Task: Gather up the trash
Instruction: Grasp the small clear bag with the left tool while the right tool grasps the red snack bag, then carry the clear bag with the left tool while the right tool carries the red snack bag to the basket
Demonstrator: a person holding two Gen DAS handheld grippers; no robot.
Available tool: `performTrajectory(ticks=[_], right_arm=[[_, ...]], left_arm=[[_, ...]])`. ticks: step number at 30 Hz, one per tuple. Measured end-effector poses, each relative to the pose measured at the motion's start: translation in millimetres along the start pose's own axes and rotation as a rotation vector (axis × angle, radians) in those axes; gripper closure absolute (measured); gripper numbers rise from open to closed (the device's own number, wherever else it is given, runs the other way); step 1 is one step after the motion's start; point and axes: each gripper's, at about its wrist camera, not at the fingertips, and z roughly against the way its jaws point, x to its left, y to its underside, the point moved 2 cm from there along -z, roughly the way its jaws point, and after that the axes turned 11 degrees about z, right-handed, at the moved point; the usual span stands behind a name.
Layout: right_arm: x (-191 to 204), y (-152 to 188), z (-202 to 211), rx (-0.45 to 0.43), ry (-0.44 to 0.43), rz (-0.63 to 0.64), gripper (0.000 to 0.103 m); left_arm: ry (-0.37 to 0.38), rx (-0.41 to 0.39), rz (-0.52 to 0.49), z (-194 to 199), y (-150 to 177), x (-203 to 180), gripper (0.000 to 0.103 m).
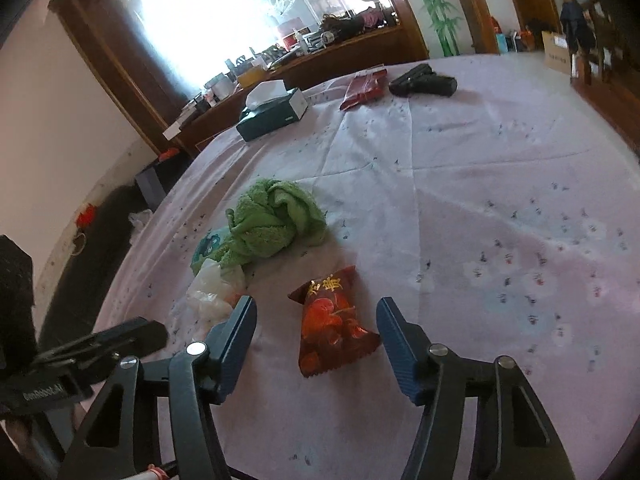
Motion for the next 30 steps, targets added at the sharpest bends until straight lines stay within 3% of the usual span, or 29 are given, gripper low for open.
performTrajectory(ticks=[2,8,12,17,18,22,30], right_arm=[[-1,1,-4,0.009,-0.005,0.008,0.041],[2,3,-10,0.035,0.040,0.041,0.059],[7,7,-12,0.048,0.045,0.070,0.067],[9,12,-12,0.043,0.043,0.081,0.073],[8,12,-10,0.037,0.035,0.074,0.074],[5,9,-2,-0.013,-0.005,0.048,0.075],[9,7,26,-0.106,0.005,0.028,0.075]], left_arm=[[-0.003,0.010,-0.006,-6,0,-2,0.033],[-0.025,0.037,-0.019,-19,2,-6,0.053],[-0.028,0.058,-0.010,-25,3,-4,0.076],[-0.021,0.058,-0.022,-23,7,-4,0.083],[-0.019,0.053,-0.022,-21,7,-4,0.089],[0.005,0.019,-0.029,-6,11,-5,0.091],[0.101,-0.029,-0.038,39,24,-11,0.092]])
